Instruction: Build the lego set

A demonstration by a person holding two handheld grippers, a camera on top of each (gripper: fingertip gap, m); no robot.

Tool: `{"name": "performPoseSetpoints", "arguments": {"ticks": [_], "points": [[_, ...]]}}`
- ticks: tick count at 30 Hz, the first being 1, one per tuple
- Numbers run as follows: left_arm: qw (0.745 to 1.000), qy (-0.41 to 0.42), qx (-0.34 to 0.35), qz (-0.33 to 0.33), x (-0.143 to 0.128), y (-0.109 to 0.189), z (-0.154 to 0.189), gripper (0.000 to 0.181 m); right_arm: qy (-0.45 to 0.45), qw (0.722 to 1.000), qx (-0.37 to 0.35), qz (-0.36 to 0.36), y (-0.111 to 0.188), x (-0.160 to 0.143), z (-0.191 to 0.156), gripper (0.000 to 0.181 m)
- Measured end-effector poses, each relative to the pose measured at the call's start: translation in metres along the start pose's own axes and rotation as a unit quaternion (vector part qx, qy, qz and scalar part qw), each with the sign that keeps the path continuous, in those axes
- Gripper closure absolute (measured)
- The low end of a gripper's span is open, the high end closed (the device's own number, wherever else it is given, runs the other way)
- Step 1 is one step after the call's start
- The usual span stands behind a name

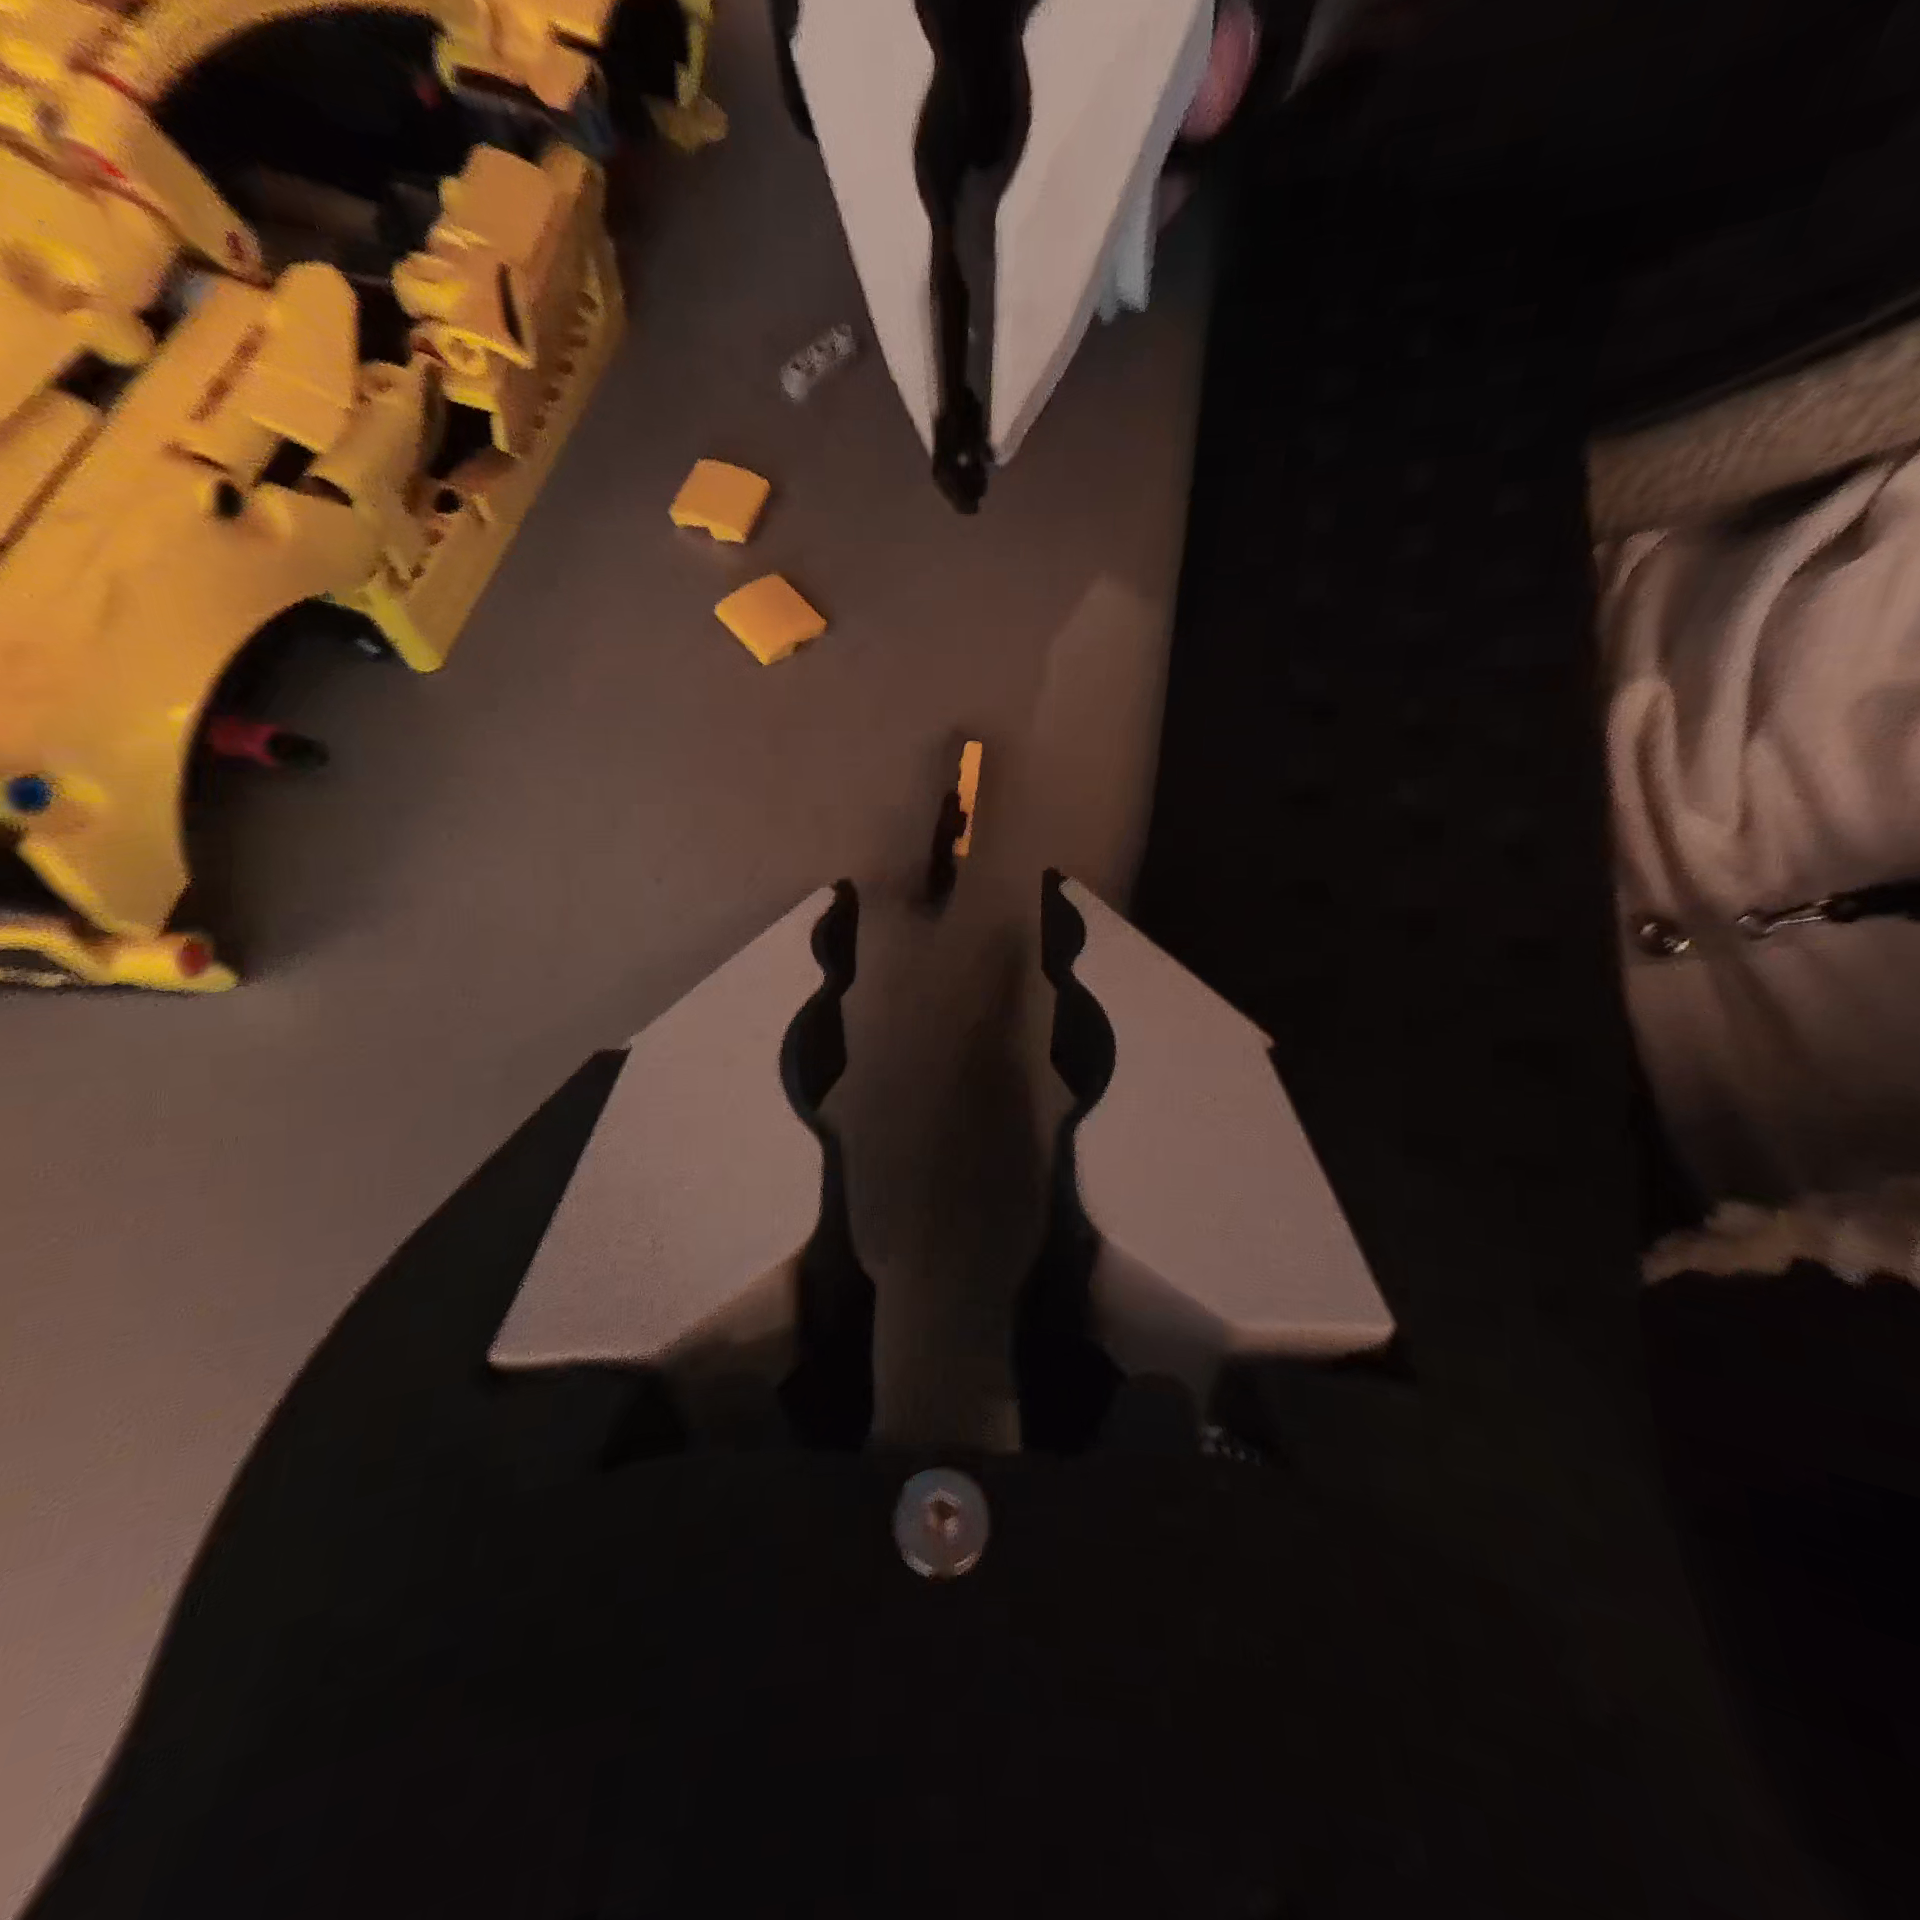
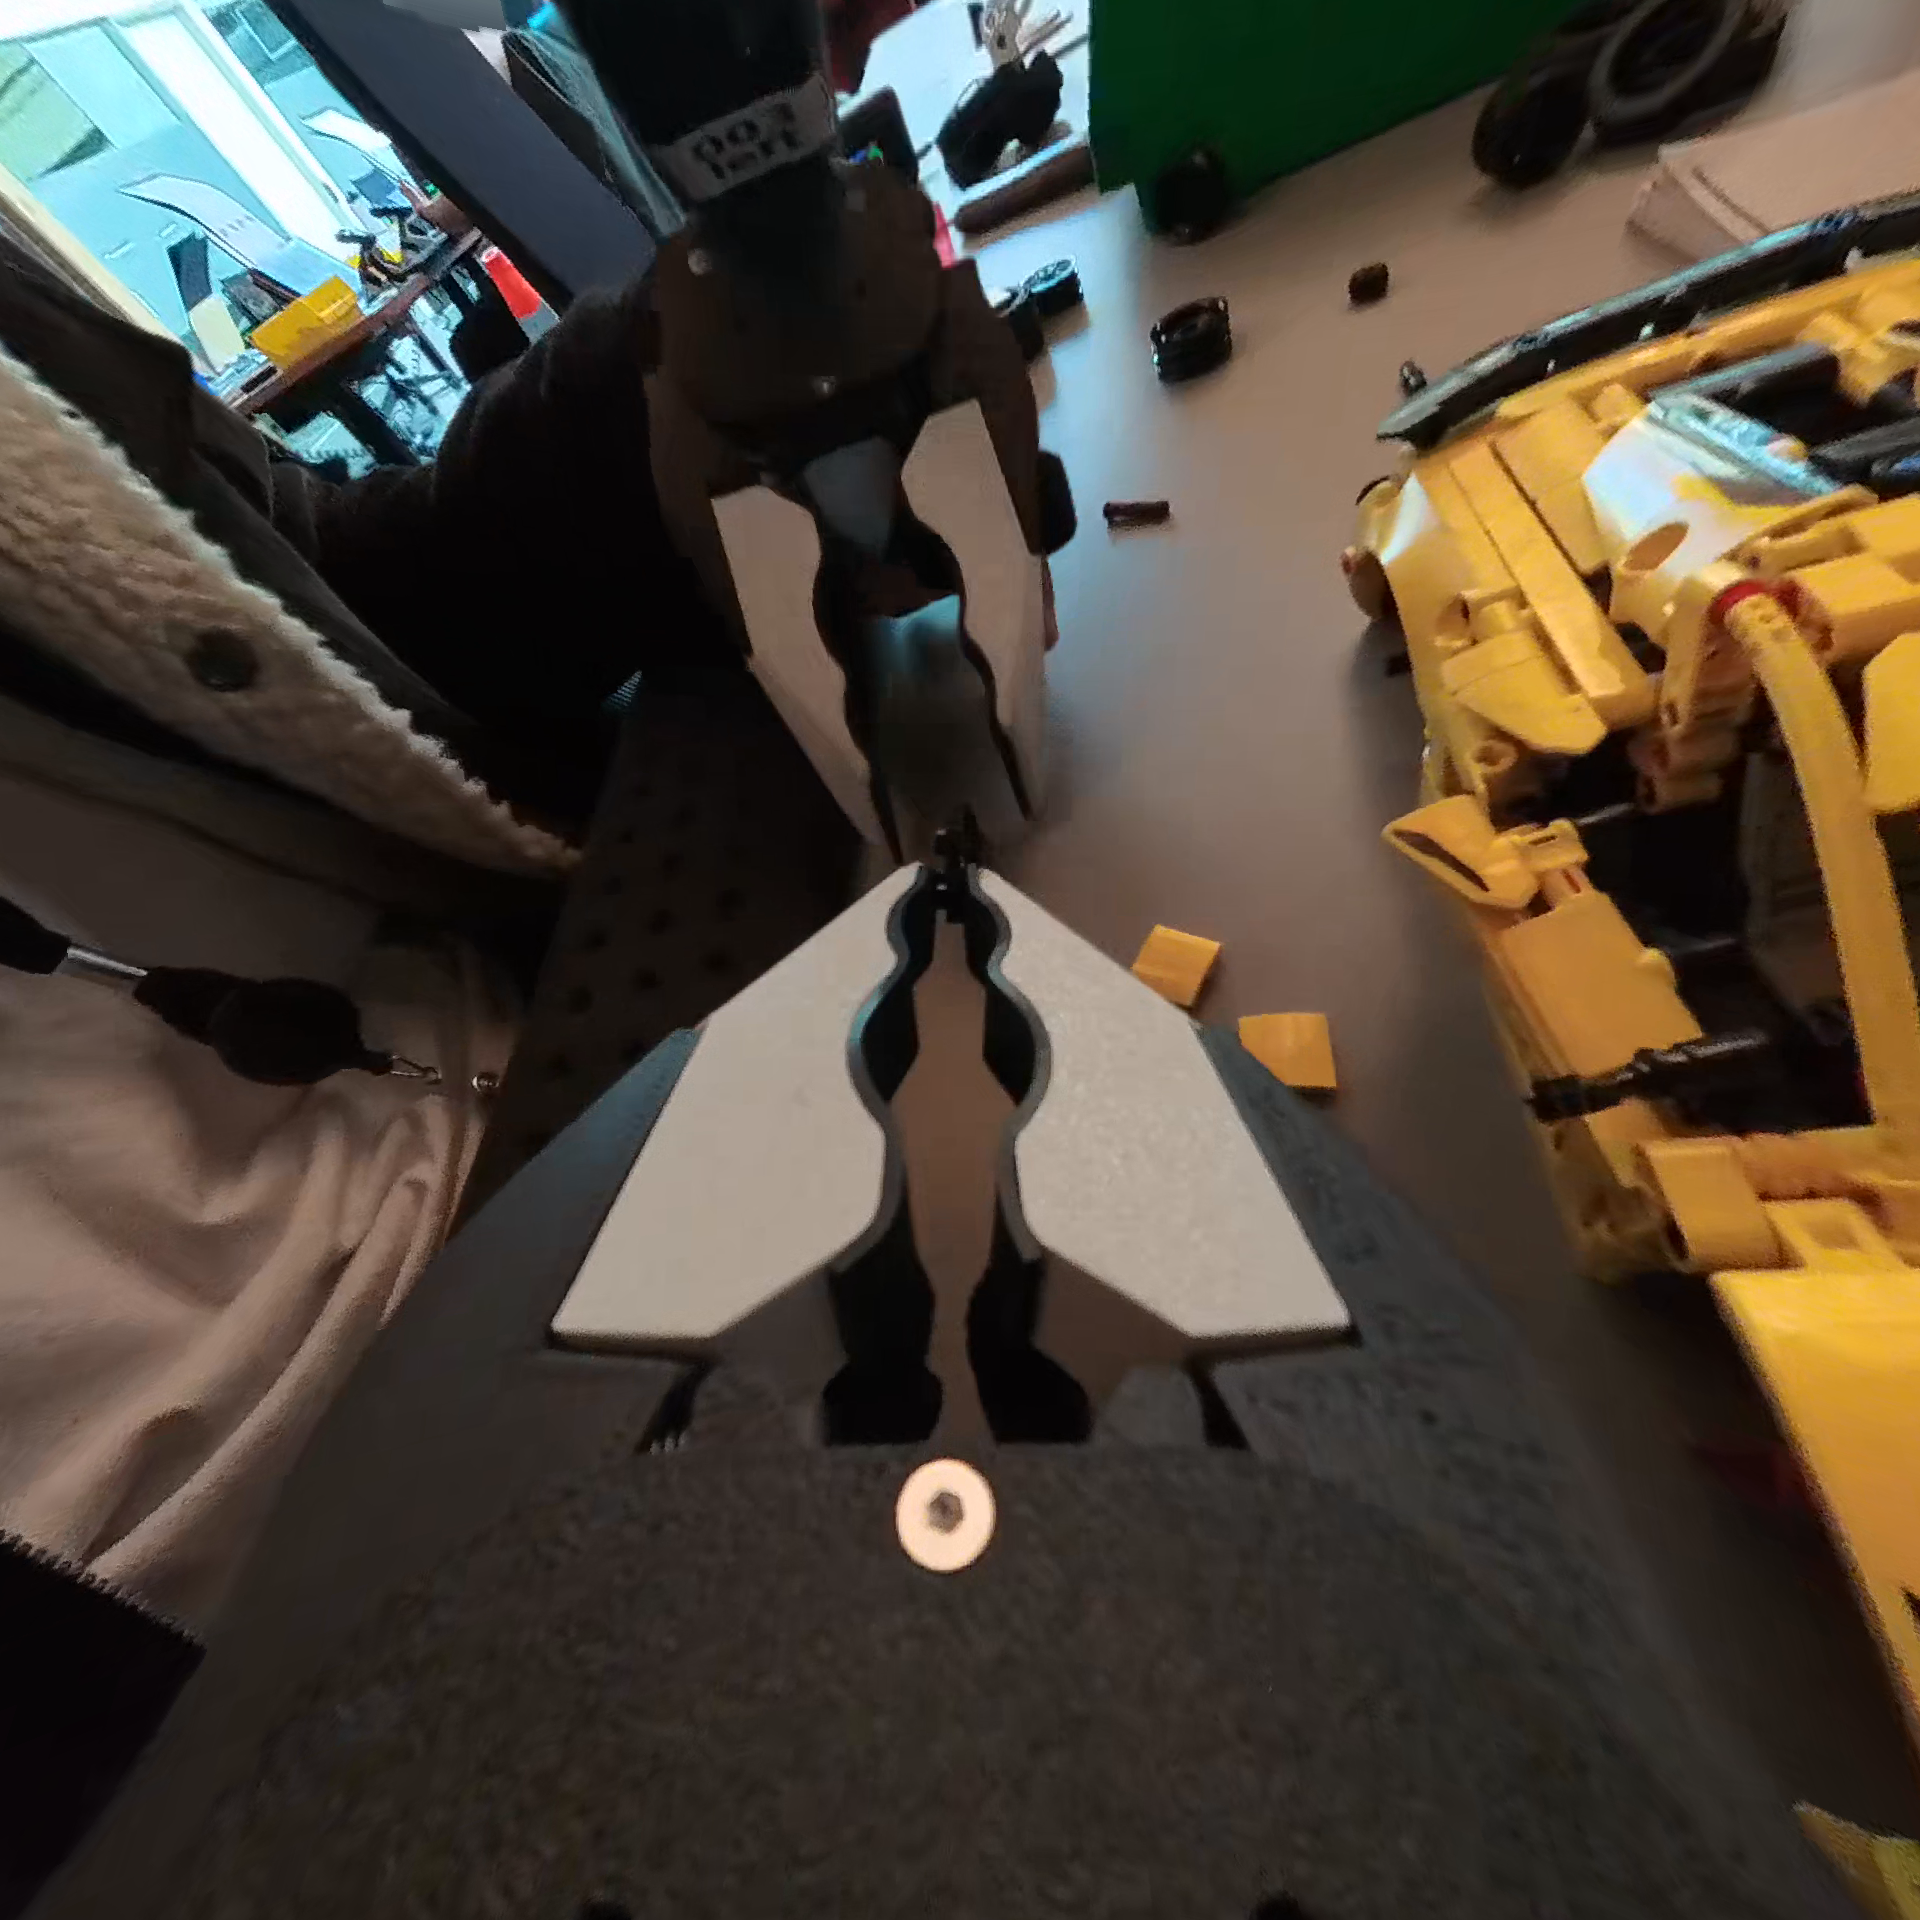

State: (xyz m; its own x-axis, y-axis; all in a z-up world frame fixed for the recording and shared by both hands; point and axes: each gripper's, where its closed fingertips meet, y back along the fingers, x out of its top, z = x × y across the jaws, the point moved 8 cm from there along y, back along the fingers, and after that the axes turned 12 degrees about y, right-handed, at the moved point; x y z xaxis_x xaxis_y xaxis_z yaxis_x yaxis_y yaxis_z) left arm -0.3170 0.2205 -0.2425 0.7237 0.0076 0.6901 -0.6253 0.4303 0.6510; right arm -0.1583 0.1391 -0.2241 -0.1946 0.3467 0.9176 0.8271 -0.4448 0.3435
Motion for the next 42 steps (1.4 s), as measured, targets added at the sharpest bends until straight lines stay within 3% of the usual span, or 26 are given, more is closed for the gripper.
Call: {"name": "performPoseSetpoints", "arguments": {"ticks": [2, 5, 13, 17, 28, 35, 42], "points": [[1.000, -0.002, -0.013, 0.009, 0.004, -0.008, 0.000, 0.147, -0.005, 1.000, 0.001, 0.001, 0.000, 0.000, 0.001, 0.177], [1.000, 0.014, -0.021, 0.000, 0.006, -0.012, -0.003, 0.175, -0.017, 1.000, -0.001, 0.017, 0.000, 0.002, 0.003, 0.177], [0.983, 0.086, -0.133, 0.097, 0.019, 0.002, 0.004, 0.175, -0.045, 0.998, 0.028, 0.019, -0.015, 0.006, 0.004, 0.176], [0.977, 0.102, -0.155, 0.108, 0.019, 0.004, 0.001, 0.175, -0.052, 0.997, 0.051, 0.030, -0.019, 0.008, 0.000, 0.177], [0.967, 0.110, -0.193, 0.123, 0.022, 0.007, 0.001, 0.175, -0.081, 0.992, 0.084, 0.054, -0.018, 0.009, -0.002, 0.176], [0.969, 0.107, -0.187, 0.123, 0.021, 0.007, 0.002, 0.175, -0.038, 0.995, 0.075, 0.050, -0.018, 0.012, -0.008, 0.166], [0.973, 0.095, -0.180, 0.111, 0.021, 0.004, 0.004, 0.175, -0.058, 0.994, 0.082, 0.033, -0.020, 0.009, -0.005, 0.175]]}}
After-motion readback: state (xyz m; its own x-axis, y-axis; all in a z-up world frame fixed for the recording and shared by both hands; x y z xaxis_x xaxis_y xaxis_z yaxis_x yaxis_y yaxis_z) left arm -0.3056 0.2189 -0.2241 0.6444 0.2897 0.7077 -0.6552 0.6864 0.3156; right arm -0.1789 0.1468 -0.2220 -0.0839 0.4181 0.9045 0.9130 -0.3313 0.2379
